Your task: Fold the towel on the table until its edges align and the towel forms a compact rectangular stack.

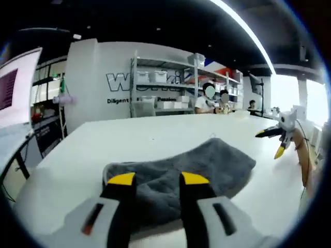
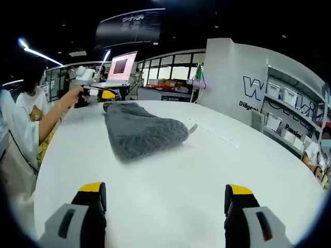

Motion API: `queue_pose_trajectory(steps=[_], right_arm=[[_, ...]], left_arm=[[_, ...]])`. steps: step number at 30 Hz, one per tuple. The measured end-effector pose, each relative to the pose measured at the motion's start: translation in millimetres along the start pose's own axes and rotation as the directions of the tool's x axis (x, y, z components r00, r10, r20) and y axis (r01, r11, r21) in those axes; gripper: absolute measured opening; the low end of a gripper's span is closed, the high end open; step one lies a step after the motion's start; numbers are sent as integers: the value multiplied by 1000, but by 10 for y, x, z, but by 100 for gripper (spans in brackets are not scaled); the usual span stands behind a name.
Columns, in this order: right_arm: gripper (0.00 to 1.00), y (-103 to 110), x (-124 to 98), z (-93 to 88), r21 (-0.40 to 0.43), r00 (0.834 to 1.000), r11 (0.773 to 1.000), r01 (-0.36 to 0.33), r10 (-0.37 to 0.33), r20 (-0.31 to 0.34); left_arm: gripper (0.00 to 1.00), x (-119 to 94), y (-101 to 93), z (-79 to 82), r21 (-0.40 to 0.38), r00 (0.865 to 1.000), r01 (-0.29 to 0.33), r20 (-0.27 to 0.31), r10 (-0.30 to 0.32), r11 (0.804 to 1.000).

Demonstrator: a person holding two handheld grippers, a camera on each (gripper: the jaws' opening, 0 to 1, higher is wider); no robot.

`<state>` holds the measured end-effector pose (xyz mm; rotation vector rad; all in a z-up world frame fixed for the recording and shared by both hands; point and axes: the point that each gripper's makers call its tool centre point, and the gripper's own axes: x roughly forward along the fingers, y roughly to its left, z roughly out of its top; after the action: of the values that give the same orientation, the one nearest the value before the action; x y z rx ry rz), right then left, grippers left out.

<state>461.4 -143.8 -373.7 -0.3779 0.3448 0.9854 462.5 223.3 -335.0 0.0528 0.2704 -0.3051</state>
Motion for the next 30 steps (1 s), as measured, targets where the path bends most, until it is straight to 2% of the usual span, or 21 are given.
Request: queue_pose_trajectory(steps=[3, 4, 8, 12, 17, 21, 25, 30], right_arm=[[99, 2, -3, 6, -3, 1000, 1000, 0, 0, 1], [99, 1, -4, 9, -4, 1000, 1000, 0, 0, 2], [99, 14, 1, 9, -8, 1000, 1000, -2, 2, 0], [99, 17, 11, 1, -11, 1000, 1000, -4, 4, -5], [99, 13, 14, -6, -9, 1000, 1000, -2, 2, -8], [99, 18, 10, -5, -11, 1000, 1000, -3, 3, -9], [99, 20, 2, 4, -12, 1000, 1000, -2, 2, -6], [99, 37, 5, 9, -16, 1000, 1000, -7, 7, -6]], left_arm=[[31, 34, -160, -174, -2, 996, 60, -61, -60, 998], [30, 49, -171, -233, -1, 995, 62, -84, -62, 998], [32, 117, -81, -467, 67, 985, 12, -173, 0, 998], [32, 183, -127, -548, 75, 983, 24, -184, -10, 997], [33, 169, -104, -505, 93, 983, 26, -184, -9, 995], [42, 138, -141, -409, 74, 985, 62, -166, -49, 995], [44, 117, -131, -240, 75, 991, 65, -119, -55, 995], [48, 110, -17, 0, 110, 997, 25, -75, -17, 994]])
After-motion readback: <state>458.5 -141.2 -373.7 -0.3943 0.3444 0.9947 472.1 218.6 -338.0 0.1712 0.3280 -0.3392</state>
